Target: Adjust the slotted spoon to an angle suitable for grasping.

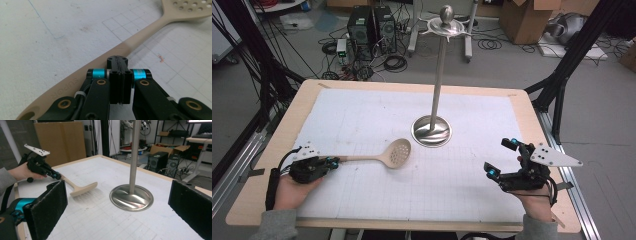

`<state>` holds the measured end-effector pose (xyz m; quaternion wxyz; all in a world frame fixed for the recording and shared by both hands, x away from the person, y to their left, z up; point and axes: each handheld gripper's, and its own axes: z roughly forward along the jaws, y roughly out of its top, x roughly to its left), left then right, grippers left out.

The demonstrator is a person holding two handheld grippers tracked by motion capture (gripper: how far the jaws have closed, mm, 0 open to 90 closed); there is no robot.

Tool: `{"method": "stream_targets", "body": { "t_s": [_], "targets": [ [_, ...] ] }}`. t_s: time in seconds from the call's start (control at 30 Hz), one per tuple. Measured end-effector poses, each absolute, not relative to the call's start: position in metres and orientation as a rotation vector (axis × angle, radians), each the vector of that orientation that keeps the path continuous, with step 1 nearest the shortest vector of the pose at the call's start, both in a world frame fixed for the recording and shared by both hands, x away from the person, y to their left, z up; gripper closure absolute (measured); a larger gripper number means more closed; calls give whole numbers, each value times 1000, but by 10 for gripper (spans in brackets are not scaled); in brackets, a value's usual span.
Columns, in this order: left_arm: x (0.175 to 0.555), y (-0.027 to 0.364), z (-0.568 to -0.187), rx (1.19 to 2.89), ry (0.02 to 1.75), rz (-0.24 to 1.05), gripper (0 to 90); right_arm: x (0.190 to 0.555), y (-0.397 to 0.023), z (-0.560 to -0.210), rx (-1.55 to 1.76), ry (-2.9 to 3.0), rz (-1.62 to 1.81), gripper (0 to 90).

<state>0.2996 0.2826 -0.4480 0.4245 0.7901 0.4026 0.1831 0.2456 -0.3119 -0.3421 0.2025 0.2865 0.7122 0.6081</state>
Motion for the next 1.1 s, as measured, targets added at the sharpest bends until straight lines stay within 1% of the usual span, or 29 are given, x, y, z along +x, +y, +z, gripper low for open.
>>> {"method": "stream_targets", "body": {
  "t_s": [0.2,0.67,0.73,0.87,1.0,1.1],
  "targets": [
    [307,282,-448,1963,1038,462,889,241,-315,-344,811,1990,1676,11],
    [324,280,-448,1989,1018,489,893,233,-321,-347,839,1992,1659,11],
    [325,281,-449,1978,1032,469,894,232,-320,-347,835,1996,1653,11],
    [326,282,-448,1968,1048,474,894,230,-320,-347,832,1989,1653,11],
    [323,278,-445,1947,1005,489,895,231,-321,-347,830,1983,1653,11],
    [324,266,-442,1974,981,497,895,232,-322,-347,829,1983,1656,11]
  ]
}}
